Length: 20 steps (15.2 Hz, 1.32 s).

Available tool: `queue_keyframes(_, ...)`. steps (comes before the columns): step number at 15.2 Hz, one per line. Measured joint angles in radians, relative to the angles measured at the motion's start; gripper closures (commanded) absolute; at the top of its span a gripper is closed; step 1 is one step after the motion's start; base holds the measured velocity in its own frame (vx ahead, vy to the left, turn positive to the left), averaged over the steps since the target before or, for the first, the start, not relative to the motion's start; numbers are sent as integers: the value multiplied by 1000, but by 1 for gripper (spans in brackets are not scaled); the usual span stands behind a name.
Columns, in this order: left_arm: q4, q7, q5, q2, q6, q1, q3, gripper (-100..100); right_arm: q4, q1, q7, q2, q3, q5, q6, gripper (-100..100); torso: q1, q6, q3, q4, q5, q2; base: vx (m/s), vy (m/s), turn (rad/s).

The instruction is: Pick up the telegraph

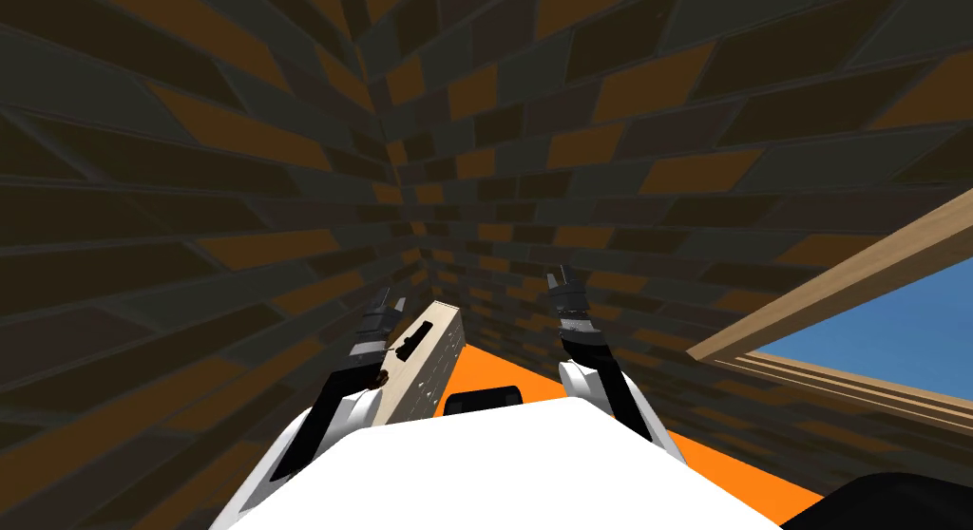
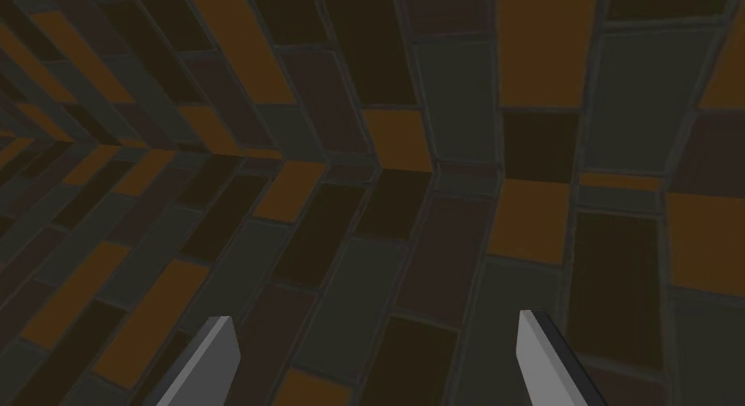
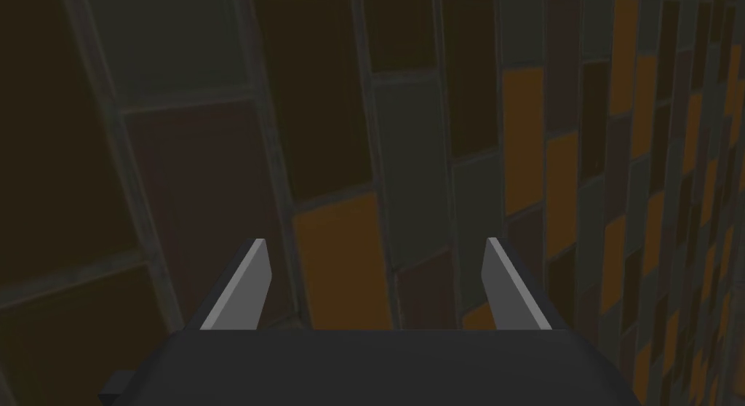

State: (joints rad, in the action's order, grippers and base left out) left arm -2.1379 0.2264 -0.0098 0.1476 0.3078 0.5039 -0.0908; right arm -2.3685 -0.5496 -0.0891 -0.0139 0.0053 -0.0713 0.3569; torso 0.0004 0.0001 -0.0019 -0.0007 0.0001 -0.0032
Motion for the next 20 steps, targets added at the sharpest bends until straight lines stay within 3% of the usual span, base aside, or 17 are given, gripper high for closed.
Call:
queue_keyframes(10, 75, 50, 54, 45, -196, -11, -82, -100, 0, 0, 0, 0, 0, 0, 0, 0, 0, 0, 0, 0, 0, 0, 44, 6, -76)
queue_keyframes(20, 151, 89, 97, 55, -373, -27, -150, -100, 0, 0, 0, 0, 0, 0, 0, 0, 0, 0, 0, 0, 0, 0, 37, 6, -63)
